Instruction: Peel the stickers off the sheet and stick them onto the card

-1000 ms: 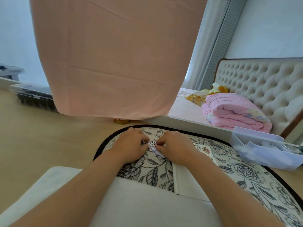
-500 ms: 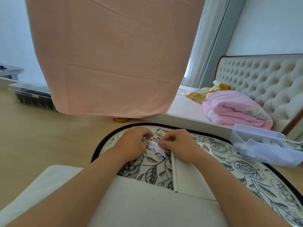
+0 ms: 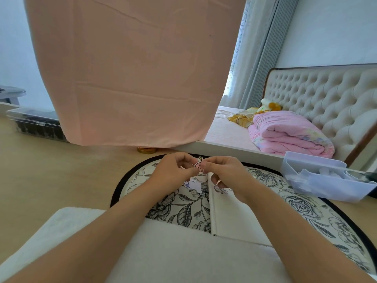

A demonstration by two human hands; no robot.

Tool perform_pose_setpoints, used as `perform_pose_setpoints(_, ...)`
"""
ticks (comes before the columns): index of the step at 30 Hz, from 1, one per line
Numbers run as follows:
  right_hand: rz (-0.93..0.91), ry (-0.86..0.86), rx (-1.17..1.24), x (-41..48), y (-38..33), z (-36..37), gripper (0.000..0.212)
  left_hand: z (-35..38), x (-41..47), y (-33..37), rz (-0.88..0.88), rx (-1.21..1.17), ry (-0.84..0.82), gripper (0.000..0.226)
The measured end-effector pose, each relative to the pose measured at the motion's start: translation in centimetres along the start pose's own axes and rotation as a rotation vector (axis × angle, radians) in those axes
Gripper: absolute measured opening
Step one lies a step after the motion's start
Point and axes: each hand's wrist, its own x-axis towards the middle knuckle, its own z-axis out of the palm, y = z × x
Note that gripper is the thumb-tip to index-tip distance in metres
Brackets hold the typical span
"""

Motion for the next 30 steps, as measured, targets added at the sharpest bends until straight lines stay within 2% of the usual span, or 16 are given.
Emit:
perform_pose_setpoints(5, -0.124, 0.093, -0.096, -1.8, -0.1, -2.3, 0.003, 1.6, -0.5, 1.2, 0.007, 0.047, -0.024, 0.007)
perform_pose_setpoints(12, -0.149, 0.109, -0.146, -4.4, 0.8, -5.1, 0.008, 4.2, -1.9, 1.9, 0.109, 0.127, -0.077, 0.013)
perform_pose_setpoints(17, -0.21, 0.137, -0.35, -4.4, 2.2, -5.6, 0.014, 5.3, -2.6, 1.6, 0.148, 0.188, -0.013, 0.017)
perform_pose_setpoints(22, -0.254, 0.134, -0.322, -4.2, 3.0, -5.0, 0.011, 5.5, -3.0, 0.9, 0.145, 0.233, -0.006, 0.002)
perform_pose_setpoints(30, -0.332, 0.232, -0.486, -4.4, 3.6, -3.5, 0.008, 5.4, -3.0, 0.5, 0.12, 0.278, 0.039, 0.008)
